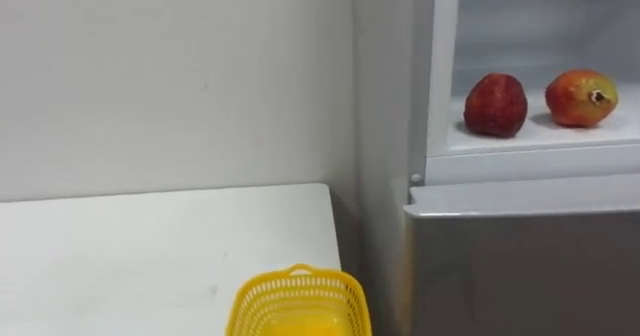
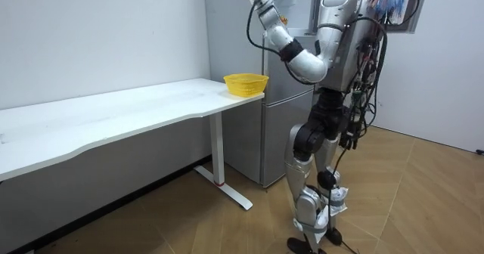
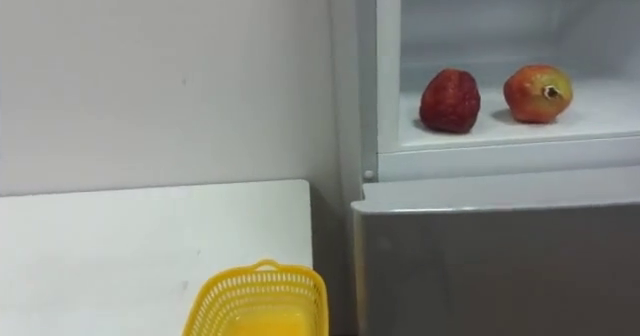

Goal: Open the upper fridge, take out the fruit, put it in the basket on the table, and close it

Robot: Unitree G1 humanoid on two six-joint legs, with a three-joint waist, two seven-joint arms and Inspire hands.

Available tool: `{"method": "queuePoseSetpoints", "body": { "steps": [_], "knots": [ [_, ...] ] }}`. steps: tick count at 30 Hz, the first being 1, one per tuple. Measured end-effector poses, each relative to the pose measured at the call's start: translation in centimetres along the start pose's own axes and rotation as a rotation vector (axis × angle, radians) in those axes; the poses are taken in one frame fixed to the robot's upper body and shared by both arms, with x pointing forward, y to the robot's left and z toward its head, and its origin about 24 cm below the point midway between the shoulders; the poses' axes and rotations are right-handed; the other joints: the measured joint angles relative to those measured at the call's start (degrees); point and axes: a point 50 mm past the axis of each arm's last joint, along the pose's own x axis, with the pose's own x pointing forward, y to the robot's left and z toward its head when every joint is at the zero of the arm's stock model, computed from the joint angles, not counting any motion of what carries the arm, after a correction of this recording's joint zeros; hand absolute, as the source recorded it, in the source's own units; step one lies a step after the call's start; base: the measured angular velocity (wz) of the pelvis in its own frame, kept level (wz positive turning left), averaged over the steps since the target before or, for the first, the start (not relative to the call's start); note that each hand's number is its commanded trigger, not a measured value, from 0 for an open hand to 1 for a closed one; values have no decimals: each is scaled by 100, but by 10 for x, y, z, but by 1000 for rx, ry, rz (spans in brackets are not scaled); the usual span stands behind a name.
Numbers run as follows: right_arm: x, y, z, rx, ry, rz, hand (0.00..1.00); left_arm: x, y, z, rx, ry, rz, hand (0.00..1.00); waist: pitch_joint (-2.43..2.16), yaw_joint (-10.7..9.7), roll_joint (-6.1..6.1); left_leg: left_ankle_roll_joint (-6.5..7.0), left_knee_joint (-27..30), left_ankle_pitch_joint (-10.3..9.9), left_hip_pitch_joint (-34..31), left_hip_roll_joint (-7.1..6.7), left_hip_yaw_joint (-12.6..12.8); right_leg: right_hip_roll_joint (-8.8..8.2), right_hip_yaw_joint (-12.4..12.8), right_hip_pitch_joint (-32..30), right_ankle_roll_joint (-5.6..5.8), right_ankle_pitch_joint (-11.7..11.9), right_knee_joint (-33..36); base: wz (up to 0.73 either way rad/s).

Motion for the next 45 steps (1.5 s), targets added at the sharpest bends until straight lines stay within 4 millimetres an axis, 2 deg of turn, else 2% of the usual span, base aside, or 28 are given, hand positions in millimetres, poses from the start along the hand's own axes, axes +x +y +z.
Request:
{"method": "queuePoseSetpoints", "body": {
  "steps": [2, 6, 9, 12, 14, 15, 16, 17, 18, 19, 20, 21, 23, 25, 26, 27, 30, 33, 36, 38, 41, 45],
  "knots": [
    [0, -1, 1, -5, 3, -3, 0, -4, 17, -10, 88, 51, 80, 0, 8, 164, -16, 12, 76, -8, -61, -16, -60, -26, -59, -6, -3, -31, 9, 16],
    [1, -4, 9, -3, -24, -13, 0, -15, 42, -26, 222, 137, 167, 0, 11, 212, -35, 49, 137, 15, -157, -89, -335, -84, -252, 3, 26, -58, 3, 34],
    [1, -3, 19, -7, -40, -13, 0, -33, 66, -46, 298, 278, 240, 0, 9, 313, -26, 53, 144, 16, -199, -128, -431, -122, -334, 10, 35, -109, 12, 17],
    [1, -5, 20, -12, -35, -18, 0, -68, 94, -78, 358, 516, 326, 0, 3, 356, -15, 77, 143, 40, -247, -193, -601, -214, -523, -19, 61, -168, 49, 29],
    [1, -5, 20, -17, -27, -16, 0, -115, 117, -105, 438, 774, 376, 0, -2, 386, -27, 80, 157, 47, -270, -209, -659, -226, -592, -36, 72, -196, 100, 14],
    [1, -5, 22, -16, -32, -14, 0, -128, 122, -112, 456, 847, 391, 0, -9, 399, -45, 79, 167, 46, -266, -210, -664, -229, -602, -18, 72, -196, 103, 11],
    [2, -5, 24, -12, -36, -9, 0, -158, 131, -124, 498, 992, 406, 0, -1, 412, -53, 78, 177, 45, -263, -209, -688, -227, -638, 6, 73, -197, 109, 15],
    [2, -4, 27, -10, -42, -6, 0, -190, 139, -132, 548, 1139, 399, 0, -1, 381, -76, 78, 179, 44, -293, -212, -753, -231, -715, 14, 74, -198, 118, 19],
    [2, -4, 29, -10, -48, -4, 0, -205, 141, -135, 570, 1211, 386, 0, -2, 361, -97, 78, 180, 43, -310, -218, -802, -231, -749, 16, 74, -198, 111, 29],
    [2, -2, 35, -16, -62, 5, 0, -232, 143, -138, 602, 1335, 348, 0, -22, 323, -134, 76, 183, 44, -332, -222, -849, -236, -799, 13, 74, -198, 103, 23],
    [2, -1, 35, -19, -60, 11, 0, -256, 146, -139, 631, 1444, 301, 0, -25, 336, -183, 74, 182, 44, -336, -221, -873, -229, -789, 23, 74, -197, 96, 17],
    [2, -1, 36, -19, -64, 11, 0, -269, 148, -138, 645, 1500, 278, 0, -23, 334, -202, 72, 181, 43, -328, -219, -879, -226, -786, 40, 74, -197, 93, 7],
    [2, -1, 37, -23, -66, 8, 0, -309, 156, -130, 683, 1697, 208, 0, -14, 330, -246, 69, 133, 27, -241, -209, -882, -220, -784, 123, 74, -196, 99, 2],
    [2, -1, 39, -23, -68, 7, 0, -331, 159, -124, 709, 1817, 151, 0, -9, 320, -241, 72, 132, 23, -218, -212, -882, -221, -779, 156, 75, -195, 84, 0],
    [2, -1, 39, -27, -60, 9, 0, -344, 163, -118, 725, 1894, 113, 0, 17, 319, -234, 72, 124, 22, -179, -213, -869, -218, -736, 182, 76, -194, 78, -4],
    [2, 0, 39, -28, -57, 10, 0, -349, 163, -116, 732, 1925, 77, 0, 36, 319, -258, 71, 123, 19, -171, -212, -866, -216, -712, 185, 76, -194, 78, -7],
    [2, 2, 38, -62, -57, 18, 0, -361, 162, -111, 746, 2012, -99, 0, 44, 300, -197, 64, 135, 9, -170, -209, -847, -211, -676, 180, 76, -195, 83, -6],
    [2, 3, 36, -90, -50, 22, 0, -370, 159, -108, 784, 2066, -301, 0, 42, 140, -176, 54, 133, 18, -181, -204, -821, -198, -500, 150, 74, -196, 93, -6],
    [2, 6, 34, -128, -43, 30, 0, -374, 149, -110, 823, 2067, -561, 0, 27, -33, -252, 37, 135, 40, -212, -190, -747, -167, -383, 92, 64, -201, 102, -13],
    [2, 8, 33, -149, -38, 36, 0, -375, 136, -116, 841, 2039, -770, 0, 34, -146, -302, 39, 146, 44, -221, -178, -648, -148, -257, 71, 38, -216, 86, -14],
    [1, 14, 29, -165, -15, 45, 0, -371, 121, -127, 839, 1986, -907, 0, 38, -313, -383, 41, 170, 43, -256, -173, -612, -147, -183, 25, 30, -215, 82, -11],
    [1, 19, 27, -162, -8, 47, 0, -362, 112, -138, 825, 1950, -966, 0, 34, -415, -384, 51, 126, 41, -254, -159, -446, -125, 42, -100, 32, -212, 119, -24]
  ]
}}
